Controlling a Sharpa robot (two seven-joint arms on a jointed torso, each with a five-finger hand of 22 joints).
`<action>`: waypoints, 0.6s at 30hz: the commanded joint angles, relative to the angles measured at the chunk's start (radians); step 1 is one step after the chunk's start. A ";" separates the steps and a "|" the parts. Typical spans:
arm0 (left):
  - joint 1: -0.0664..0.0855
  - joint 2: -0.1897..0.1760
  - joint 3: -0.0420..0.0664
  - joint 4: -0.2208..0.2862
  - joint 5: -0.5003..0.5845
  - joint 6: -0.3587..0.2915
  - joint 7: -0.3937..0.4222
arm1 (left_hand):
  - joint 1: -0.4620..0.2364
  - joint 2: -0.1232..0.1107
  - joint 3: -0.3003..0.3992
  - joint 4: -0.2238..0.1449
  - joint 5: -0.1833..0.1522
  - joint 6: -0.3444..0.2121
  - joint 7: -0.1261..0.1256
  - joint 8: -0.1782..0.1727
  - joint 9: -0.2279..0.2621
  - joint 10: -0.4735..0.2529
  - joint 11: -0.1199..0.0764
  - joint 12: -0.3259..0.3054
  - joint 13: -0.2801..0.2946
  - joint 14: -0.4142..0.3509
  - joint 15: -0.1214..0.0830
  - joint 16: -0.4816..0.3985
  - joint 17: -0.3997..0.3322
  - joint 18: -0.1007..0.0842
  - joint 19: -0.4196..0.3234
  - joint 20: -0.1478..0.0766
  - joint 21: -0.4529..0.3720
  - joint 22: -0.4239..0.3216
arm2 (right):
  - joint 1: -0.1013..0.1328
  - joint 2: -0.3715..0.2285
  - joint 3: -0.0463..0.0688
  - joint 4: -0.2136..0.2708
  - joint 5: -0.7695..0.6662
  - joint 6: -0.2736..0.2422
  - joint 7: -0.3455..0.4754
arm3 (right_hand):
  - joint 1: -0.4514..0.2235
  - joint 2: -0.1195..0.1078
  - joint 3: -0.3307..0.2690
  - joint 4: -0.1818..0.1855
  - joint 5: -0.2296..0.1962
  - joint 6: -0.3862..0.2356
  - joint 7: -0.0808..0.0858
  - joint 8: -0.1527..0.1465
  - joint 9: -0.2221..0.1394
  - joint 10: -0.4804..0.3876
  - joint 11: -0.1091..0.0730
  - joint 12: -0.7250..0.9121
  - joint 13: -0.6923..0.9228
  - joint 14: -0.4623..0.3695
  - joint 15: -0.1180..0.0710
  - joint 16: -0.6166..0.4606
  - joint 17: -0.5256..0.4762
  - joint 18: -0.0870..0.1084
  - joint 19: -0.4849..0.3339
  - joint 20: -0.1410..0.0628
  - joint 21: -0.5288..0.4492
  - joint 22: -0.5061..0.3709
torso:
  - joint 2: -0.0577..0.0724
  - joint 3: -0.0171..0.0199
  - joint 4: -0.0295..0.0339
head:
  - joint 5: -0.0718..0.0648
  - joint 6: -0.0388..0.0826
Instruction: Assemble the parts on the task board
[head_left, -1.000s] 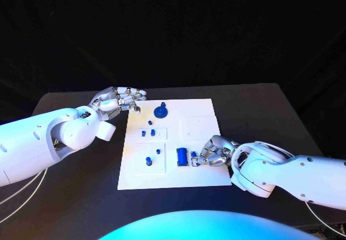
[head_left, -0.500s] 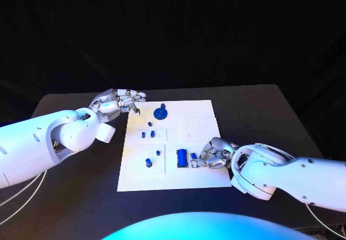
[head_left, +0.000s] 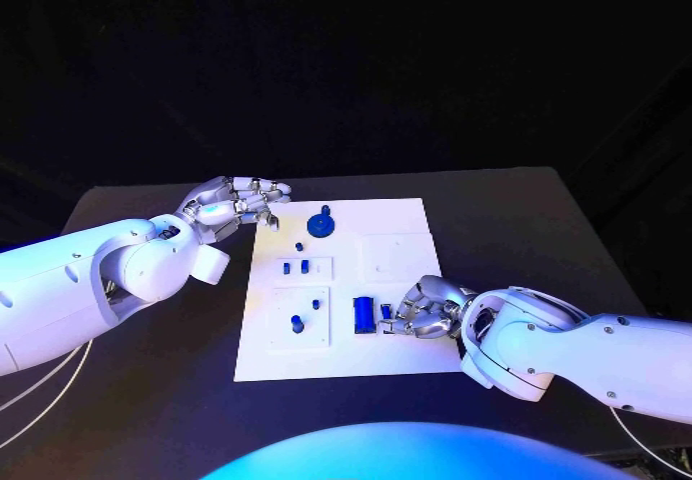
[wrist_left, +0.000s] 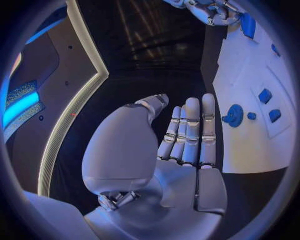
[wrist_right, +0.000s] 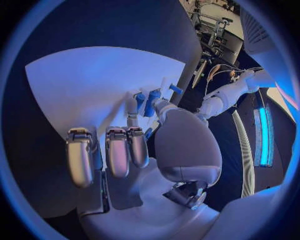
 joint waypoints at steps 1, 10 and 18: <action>0.000 0.001 0.000 0.001 -0.003 0.014 0.004 | -0.008 0.002 0.000 0.007 0.002 -0.007 -0.001 0.007 -0.001 0.003 0.003 -0.005 -0.001 0.001 0.004 0.006 -0.001 0.013 0.001 0.003 -0.003 -0.001 | -0.001 -0.003 0.000 -0.012 -0.057 0.010 0.019 | 0.004 0.010 -0.003 -0.003 0.007 -0.005 -0.004 0.004 0.000 0.083 -0.005 0.003 0.239 0.089 -0.004 0.003 0.195 -0.001 0.097 -0.002 -0.002 0.255 | -0.001 -0.0005 0.0003 | 0.000 0.000; -0.001 0.001 0.000 -0.002 -0.003 0.014 0.004 | -0.008 0.004 0.000 0.008 0.003 -0.007 -0.001 0.007 -0.002 0.002 0.003 -0.005 -0.002 0.000 0.004 0.006 -0.001 0.013 0.001 0.003 -0.004 -0.001 | -0.001 -0.003 0.000 -0.023 -0.130 0.028 0.026 | 0.044 -0.003 -0.007 -0.010 0.004 0.002 -0.007 0.007 0.002 0.088 -0.007 0.013 0.244 0.090 -0.006 0.005 0.200 -0.002 0.099 -0.004 0.005 0.257 | -0.001 0.0009 -0.0011 | 0.001 0.005; -0.003 0.002 0.000 -0.002 -0.003 0.015 0.004 | -0.008 0.004 0.000 0.008 0.003 -0.007 -0.001 0.007 -0.002 0.002 0.003 -0.005 -0.002 0.000 0.004 0.006 -0.001 0.013 0.001 0.003 -0.004 -0.001 | -0.001 -0.003 0.000 -0.023 -0.159 0.024 0.032 | 0.054 -0.008 -0.010 -0.009 -0.005 0.002 -0.007 0.007 0.002 0.087 -0.007 0.012 0.244 0.090 -0.006 0.005 0.200 -0.002 0.098 -0.004 0.005 0.257 | -0.001 0.0008 -0.0007 | 0.001 0.007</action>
